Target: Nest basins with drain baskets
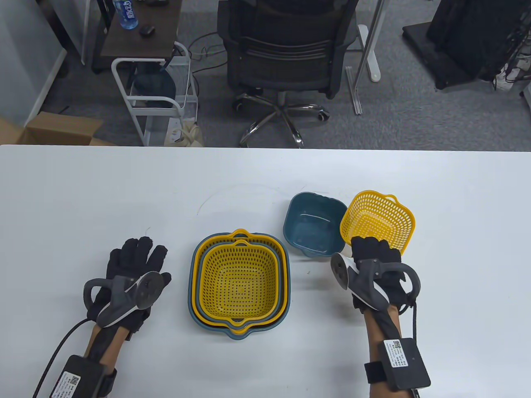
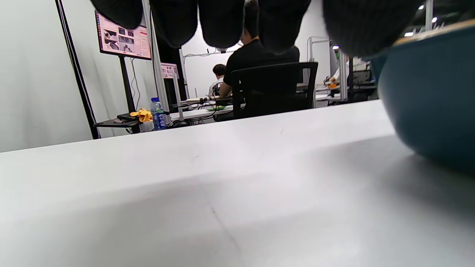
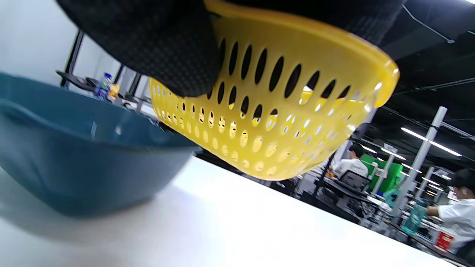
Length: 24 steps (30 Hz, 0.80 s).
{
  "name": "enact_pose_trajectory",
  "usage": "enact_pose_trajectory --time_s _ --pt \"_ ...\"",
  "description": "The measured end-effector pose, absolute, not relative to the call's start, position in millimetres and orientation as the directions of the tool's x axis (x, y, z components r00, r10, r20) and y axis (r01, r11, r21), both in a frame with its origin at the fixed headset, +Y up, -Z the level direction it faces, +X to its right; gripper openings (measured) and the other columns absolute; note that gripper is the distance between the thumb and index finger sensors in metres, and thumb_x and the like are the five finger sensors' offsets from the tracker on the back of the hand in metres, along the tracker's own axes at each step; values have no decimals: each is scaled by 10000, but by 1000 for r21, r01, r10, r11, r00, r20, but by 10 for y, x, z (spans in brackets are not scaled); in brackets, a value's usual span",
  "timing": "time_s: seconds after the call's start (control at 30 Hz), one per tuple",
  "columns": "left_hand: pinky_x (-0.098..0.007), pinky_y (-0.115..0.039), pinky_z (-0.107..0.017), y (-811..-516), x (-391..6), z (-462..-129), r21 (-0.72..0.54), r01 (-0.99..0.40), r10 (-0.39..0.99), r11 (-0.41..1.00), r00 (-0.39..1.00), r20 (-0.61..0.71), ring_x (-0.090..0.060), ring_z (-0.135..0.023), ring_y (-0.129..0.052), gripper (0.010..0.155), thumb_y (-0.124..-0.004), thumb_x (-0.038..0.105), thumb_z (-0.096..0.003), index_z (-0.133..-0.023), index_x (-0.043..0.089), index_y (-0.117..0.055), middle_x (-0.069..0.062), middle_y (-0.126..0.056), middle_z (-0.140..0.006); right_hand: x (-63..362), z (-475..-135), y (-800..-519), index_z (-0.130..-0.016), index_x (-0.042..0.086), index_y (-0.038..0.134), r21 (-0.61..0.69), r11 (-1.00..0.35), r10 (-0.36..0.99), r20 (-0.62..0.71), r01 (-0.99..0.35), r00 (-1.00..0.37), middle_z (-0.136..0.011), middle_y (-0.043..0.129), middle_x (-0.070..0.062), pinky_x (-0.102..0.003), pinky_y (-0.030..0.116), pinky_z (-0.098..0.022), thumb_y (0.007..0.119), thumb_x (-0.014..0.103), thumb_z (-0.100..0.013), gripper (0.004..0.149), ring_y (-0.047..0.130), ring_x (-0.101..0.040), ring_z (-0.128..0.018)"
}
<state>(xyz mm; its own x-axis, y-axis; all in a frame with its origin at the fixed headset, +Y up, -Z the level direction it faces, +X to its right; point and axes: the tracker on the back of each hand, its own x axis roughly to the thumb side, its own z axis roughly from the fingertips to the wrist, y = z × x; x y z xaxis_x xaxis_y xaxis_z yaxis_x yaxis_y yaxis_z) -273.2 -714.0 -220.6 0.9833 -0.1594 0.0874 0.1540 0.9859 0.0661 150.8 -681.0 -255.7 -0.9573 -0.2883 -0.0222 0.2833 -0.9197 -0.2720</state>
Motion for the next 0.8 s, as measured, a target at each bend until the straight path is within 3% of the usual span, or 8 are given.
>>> enact_pose_trajectory --time_s 0.37,0.6,0.8 --pt "-616 -506 -787 -7187 -2740 -2217 69 153 -158 986 984 79 -410 -1116 -543 744 -716 630 -435 -1093 332 -541 -47 -500 -1230 939 -2586 -6889 -866 193 734 -308 -927 -273 160 214 -949 -845 853 -42 -478 820 -576 899 228 -431 467 927 -270 -720" --pt "-616 -506 -788 -7203 -2741 -2221 64 146 -151 987 985 86 -411 -1116 -542 740 -716 630 -434 -1091 334 -547 -47 -499 -1230 838 -2691 -7028 -874 196 729 -267 -939 -267 171 217 -948 -858 847 -38 -489 803 -605 893 226 -437 468 919 -272 -740" --pt "-617 -505 -787 -7168 -2755 -2202 63 130 -135 990 987 82 -411 -1118 -538 740 -715 632 -435 -1092 334 -548 -49 -496 -1232 847 -2854 -7086 -916 207 703 -167 -970 -203 144 179 -969 -933 800 -47 -531 718 -697 854 230 -462 479 868 -299 -832"
